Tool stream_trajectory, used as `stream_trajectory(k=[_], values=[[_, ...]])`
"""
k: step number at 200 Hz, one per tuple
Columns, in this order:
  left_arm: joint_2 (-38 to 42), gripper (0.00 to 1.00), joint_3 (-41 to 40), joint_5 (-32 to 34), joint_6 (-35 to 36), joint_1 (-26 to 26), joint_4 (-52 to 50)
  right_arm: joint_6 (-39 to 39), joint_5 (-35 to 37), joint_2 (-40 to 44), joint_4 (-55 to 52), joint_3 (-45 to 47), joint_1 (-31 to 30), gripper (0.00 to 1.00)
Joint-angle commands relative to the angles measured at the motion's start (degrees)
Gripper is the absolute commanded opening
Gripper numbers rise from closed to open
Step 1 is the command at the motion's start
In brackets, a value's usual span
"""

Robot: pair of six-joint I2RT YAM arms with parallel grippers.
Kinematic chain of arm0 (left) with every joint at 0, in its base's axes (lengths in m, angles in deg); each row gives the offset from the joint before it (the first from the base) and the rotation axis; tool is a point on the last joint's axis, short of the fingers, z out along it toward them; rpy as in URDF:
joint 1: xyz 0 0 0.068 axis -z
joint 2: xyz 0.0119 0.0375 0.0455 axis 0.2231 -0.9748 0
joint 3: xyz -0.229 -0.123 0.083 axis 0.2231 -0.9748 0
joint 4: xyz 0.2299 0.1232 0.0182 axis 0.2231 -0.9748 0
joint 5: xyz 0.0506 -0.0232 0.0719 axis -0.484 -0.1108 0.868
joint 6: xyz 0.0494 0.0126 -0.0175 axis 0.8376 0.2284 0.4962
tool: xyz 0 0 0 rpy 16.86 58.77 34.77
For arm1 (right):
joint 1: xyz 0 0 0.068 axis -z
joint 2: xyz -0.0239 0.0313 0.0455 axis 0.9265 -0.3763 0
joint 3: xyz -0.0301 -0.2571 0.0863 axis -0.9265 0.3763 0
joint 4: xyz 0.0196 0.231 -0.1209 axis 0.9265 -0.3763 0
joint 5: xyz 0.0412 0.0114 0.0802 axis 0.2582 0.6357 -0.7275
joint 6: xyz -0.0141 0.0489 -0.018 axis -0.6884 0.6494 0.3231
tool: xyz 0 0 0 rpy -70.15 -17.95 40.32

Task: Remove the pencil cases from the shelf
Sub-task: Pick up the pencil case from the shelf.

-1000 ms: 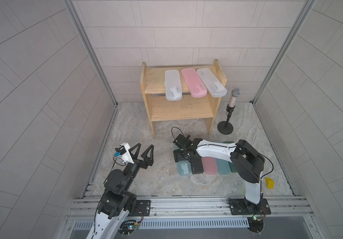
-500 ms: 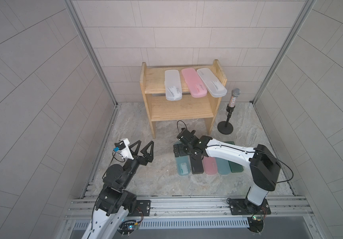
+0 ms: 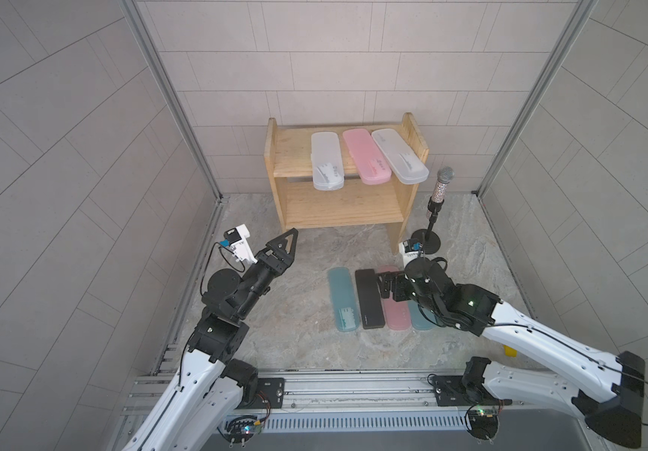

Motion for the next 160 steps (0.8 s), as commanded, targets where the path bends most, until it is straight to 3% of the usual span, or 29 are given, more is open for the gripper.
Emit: stream_trajectory(k=[1,81,160], values=[[-3.38,0.95,4.33,-0.36,-8.96,0.77,6.46,-1.26,2.27,3.35,-5.48,1.72,1.98,1.00],[-16.63,0.96,16.53,2.06,-7.27,6.30,6.48,-3.35,-0.94,3.91,-7.16,0.58,6.23,1.00],[-24.85,0.97,25.20,3.77,-4.33,6.98,3.40,-6.43,-4.65,4.03,-10.01,-2.63,10.61,1.00]])
